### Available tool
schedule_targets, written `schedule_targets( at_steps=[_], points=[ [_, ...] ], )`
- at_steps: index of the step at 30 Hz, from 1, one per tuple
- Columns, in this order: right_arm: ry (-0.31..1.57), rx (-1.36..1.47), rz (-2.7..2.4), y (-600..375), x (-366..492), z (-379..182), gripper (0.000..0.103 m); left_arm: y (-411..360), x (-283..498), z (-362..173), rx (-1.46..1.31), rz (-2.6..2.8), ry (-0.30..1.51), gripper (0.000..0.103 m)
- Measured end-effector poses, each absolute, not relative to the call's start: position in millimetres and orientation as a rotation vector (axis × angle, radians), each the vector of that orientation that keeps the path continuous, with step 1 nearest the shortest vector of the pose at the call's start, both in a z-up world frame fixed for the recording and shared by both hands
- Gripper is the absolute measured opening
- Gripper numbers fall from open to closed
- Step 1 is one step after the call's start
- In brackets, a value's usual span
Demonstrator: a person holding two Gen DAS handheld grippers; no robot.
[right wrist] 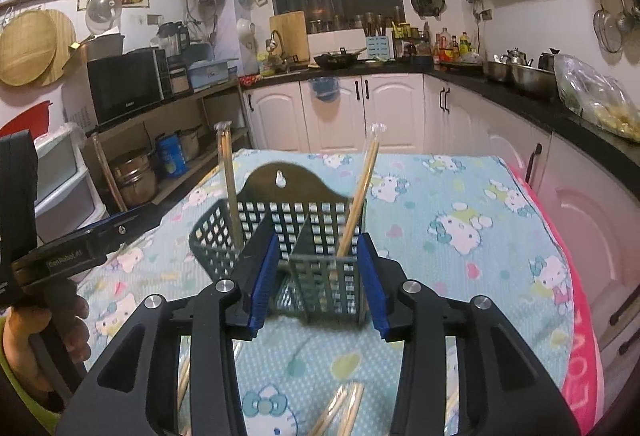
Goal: Organize utensils
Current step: 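Withdraw the left tool from the caddy back toward the loose chopsticks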
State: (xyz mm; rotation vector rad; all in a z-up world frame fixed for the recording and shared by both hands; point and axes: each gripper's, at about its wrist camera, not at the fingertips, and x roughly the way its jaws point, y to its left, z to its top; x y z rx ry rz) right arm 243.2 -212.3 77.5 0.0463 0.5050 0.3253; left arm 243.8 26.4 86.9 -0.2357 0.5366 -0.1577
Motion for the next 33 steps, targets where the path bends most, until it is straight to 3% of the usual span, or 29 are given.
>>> schedule_targets(
  at_steps=[2,33],
  points=[
    [0.513,0.044,0.324,-213,238,75,0.039,27,239,84,-0.242,-0.163,0.552,0.09],
    [0.636,0.026,0.335,-227,187,38,0.039,16,186,38,-0.254,-0.235,0.694,0.091]
  ],
)
